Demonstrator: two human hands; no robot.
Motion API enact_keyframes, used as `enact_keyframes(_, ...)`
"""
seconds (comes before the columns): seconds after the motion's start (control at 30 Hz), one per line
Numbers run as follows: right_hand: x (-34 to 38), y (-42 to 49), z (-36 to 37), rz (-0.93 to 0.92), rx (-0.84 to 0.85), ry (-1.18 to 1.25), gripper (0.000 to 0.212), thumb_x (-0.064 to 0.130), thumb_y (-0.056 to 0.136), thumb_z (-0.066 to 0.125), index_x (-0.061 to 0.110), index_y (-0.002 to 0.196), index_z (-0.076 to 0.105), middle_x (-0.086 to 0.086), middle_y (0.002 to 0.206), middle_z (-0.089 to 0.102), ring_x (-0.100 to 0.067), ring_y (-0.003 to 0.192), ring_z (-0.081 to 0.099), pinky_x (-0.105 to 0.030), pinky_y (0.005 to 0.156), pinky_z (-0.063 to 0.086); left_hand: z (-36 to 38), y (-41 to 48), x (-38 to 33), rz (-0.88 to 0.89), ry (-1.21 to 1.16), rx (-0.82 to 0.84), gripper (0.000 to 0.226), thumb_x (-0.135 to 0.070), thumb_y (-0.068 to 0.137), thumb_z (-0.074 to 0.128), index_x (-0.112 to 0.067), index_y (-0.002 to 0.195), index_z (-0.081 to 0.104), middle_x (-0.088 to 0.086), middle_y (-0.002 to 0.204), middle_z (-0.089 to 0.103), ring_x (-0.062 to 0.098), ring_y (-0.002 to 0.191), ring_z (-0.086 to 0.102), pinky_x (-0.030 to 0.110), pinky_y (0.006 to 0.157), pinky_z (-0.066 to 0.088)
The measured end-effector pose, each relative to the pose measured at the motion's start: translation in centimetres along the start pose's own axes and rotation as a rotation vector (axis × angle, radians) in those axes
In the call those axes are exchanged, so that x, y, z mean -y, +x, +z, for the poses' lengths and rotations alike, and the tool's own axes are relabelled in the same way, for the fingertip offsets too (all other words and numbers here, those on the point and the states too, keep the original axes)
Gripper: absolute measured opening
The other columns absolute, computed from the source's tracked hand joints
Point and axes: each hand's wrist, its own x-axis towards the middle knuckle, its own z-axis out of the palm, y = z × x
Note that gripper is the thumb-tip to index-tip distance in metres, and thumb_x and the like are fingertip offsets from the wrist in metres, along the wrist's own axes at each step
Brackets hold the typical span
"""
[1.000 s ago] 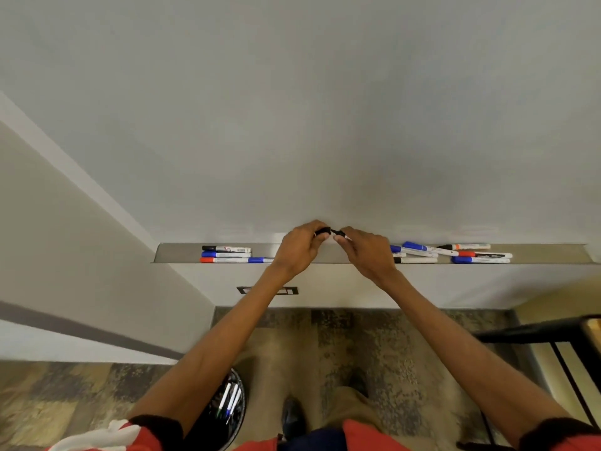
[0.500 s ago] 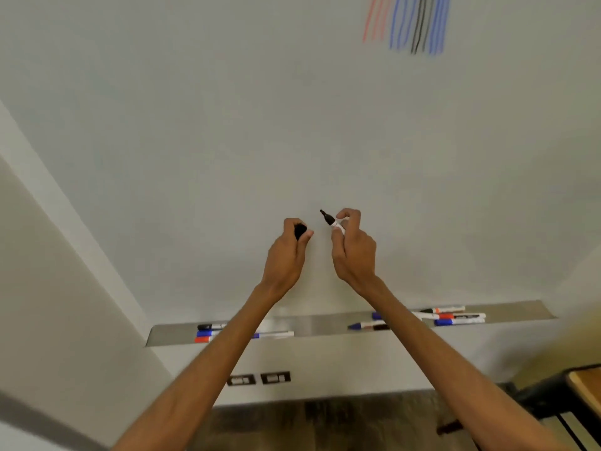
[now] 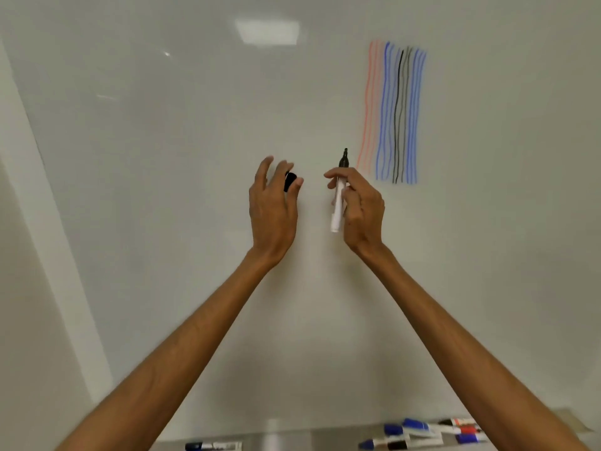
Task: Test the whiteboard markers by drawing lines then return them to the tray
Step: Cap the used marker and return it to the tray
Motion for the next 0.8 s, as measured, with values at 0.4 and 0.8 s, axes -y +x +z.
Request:
enact_keyframes(0.4, 2.4, 11.6, -1.0, -0.066, -0.129, 0.131, 0.027, 0.039, 0.091, 0.068, 0.013, 0.097, 0.065, 0.001, 0.080, 0.064, -0.019, 0.064, 0.060, -0.038, 0.054, 0.050, 1.3, 14.3, -2.7, 0.338, 0.194, -0.121, 0.049, -0.036, 0.106, 0.037, 0.001, 0.135, 0.051, 0.018, 0.148, 0.047, 0.026, 0.148, 0.027, 0.039, 0.124, 0.006)
enact_keyframes(0.8, 3.2, 18.5, -0.4, 0.035, -0.184, 0.282, 0.010, 0.017, 0.096, 0.055, 0.009, 0.100, 0.050, -0.004, 0.076, 0.069, -0.013, 0.050, 0.052, -0.024, 0.047, 0.041, 3.2, 16.5, 0.1, 0.469, 0.323, -0.263, 0.050, -0.028, 0.106, 0.041, -0.001, 0.148, 0.037, 0.014, 0.154, 0.039, 0.024, 0.147, 0.030, 0.039, 0.123, 0.017)
